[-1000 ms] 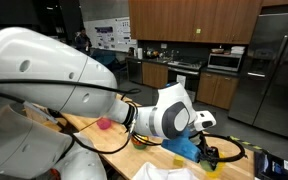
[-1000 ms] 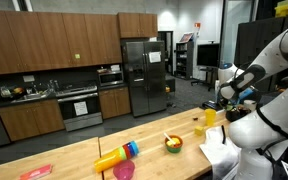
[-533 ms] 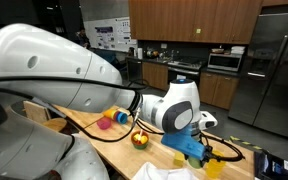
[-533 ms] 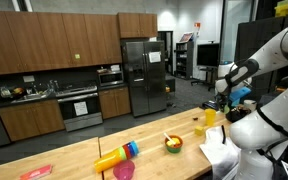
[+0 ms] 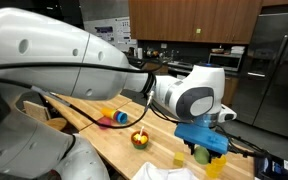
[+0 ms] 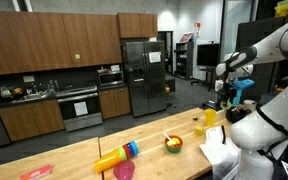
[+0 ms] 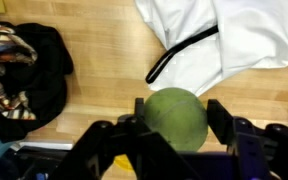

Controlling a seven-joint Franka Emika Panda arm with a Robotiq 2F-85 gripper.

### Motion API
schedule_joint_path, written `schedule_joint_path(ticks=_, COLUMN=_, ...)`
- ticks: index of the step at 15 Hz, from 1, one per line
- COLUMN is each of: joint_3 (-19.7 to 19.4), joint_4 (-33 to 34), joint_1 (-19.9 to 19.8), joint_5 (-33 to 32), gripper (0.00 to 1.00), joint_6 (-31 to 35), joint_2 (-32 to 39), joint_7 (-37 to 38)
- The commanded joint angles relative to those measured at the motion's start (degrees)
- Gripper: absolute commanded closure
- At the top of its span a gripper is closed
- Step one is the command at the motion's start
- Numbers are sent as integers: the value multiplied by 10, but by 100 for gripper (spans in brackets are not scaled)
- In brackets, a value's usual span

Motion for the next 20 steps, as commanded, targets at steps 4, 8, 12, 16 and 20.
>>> schedule_joint_path(ticks=4, joint_3=6, joint_4=26, joint_1=-10, joint_5=0, gripper=37, joint_6=-7, joint_2=18, joint_7=-2)
schedule_joint_path(ticks=8, joint_3=7, joint_4=26, joint_1=-10, joint_5=0, gripper=37, joint_6=-7, joint_2=22, joint_7=-1)
schedule_joint_path(ticks=12, joint_3=8, joint_4=25, joint_1=-10, joint_5=-2, gripper=62, joint_6=-7, joint_2=24, joint_7=-2)
schedule_joint_path(ticks=16, joint_3=6, joint_4=30, joint_1=-7, joint_5=5, gripper=62, joint_6=-5, joint_2=32, joint_7=-2)
schedule_joint_path(ticks=20, joint_3=2, joint_4=39, joint_1=-9, joint_5=7, gripper=62, joint_6=15, joint_2=45, joint_7=3)
